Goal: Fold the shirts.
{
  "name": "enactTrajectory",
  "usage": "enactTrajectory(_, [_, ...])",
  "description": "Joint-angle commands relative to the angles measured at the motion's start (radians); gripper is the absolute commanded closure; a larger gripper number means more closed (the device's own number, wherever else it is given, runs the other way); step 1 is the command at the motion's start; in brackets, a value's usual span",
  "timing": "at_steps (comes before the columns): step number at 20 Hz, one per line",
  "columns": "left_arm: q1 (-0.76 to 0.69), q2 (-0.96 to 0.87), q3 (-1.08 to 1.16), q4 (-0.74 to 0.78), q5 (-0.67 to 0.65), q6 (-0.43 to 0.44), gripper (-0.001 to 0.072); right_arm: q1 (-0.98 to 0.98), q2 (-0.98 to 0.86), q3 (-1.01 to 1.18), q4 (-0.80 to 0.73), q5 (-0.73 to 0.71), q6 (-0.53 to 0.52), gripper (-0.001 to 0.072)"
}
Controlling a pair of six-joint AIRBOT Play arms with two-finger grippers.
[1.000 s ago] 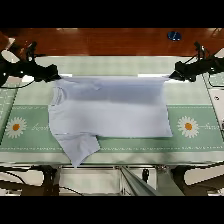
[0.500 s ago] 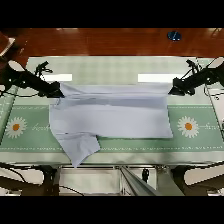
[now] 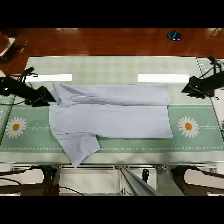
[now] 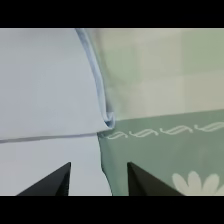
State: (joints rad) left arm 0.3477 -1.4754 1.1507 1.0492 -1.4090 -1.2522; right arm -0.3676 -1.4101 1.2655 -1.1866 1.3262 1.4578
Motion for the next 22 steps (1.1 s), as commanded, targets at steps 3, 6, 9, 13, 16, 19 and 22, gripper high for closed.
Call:
enactTrajectory(3, [0.253,0.315,-0.430,-0.013,0.076,0.074,0.0198,-0.065,0.407,-0.440,0.051,-0.221,-0.002,0.0300])
enactTrajectory(6, [0.322,0.373,-0.589,0.011,0.113,0.009,0.0198,-0.065,0.538,-0.645,0.169,-0.258,-0.039,0.0301])
enactTrajectory(9, [0.278,0.372,-0.655,0.008,0.103,0.010,0.0198,-0.065,0.564,-0.735,0.220,-0.252,-0.077,0.0301])
enactTrajectory(13, [0.195,0.364,-0.696,-0.024,0.112,0.037,0.0198,-0.065,0.564,-0.767,0.220,-0.254,-0.085,0.0300])
enactTrajectory(16, [0.133,0.362,-0.750,-0.049,0.166,0.036,0.0199,-0.065,0.564,-0.767,0.222,-0.272,-0.081,0.0301])
enactTrajectory(19, [0.061,0.351,-0.778,-0.102,0.205,0.040,0.0200,-0.068,0.564,-0.767,0.242,-0.288,-0.063,0.0301])
enactTrajectory(22, [-0.005,0.346,-0.780,-0.126,0.202,0.073,0.0374,-0.099,0.564,-0.767,0.219,-0.288,-0.021,0.0301])
